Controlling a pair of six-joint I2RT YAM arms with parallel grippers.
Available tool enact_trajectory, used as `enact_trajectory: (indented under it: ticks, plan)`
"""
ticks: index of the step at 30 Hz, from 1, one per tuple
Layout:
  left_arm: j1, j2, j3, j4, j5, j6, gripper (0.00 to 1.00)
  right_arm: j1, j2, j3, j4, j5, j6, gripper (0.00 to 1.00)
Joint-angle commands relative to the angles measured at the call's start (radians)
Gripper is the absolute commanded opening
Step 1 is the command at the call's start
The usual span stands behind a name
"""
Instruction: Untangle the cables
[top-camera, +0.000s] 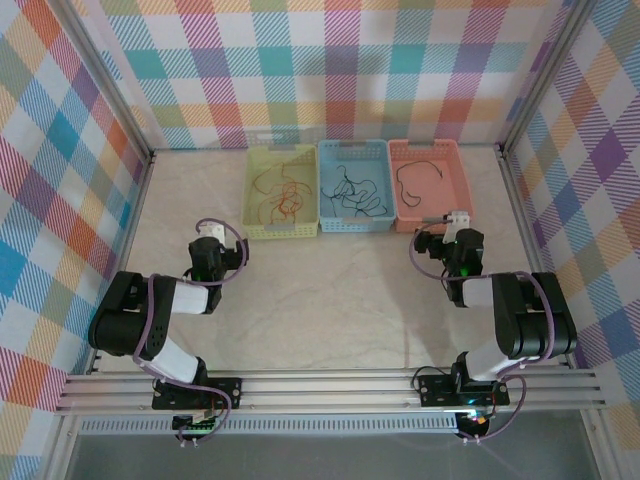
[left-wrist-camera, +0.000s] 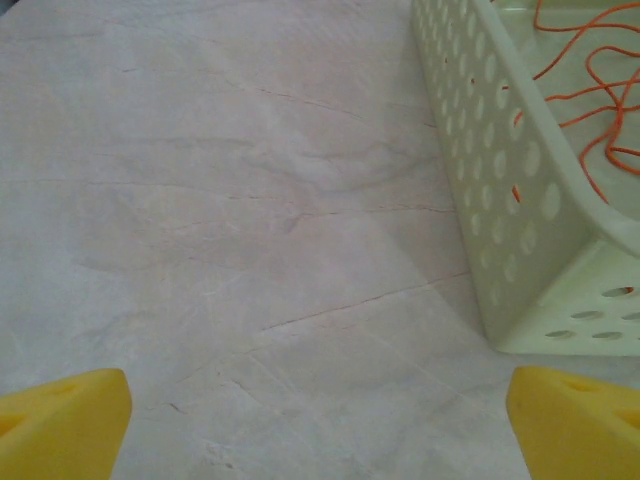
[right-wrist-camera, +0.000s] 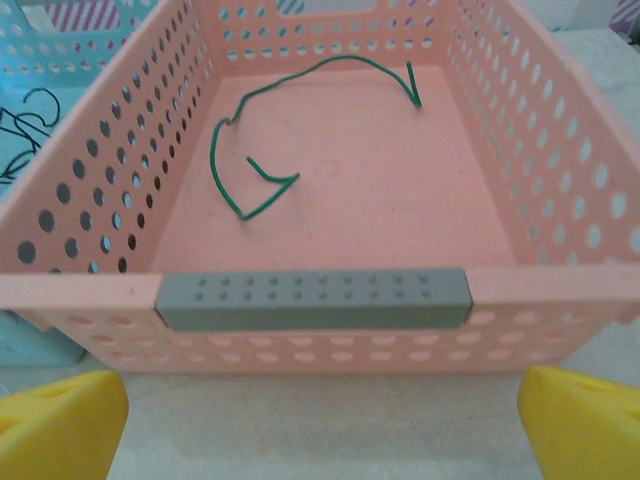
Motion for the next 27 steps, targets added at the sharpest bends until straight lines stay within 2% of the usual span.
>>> enact_trajectory:
  ticks: [1,27]
  plan:
    - [0.026,0.004,0.032,0.011,0.052,0.002,1.0,-0.01,0.012,0.016,-0.009,-0.031,-0.003,1.0]
    - [0.03,0.004,0.034,0.006,0.062,-0.002,1.0,-0.01,0.009,0.013,-0.007,-0.032,-0.007,1.0]
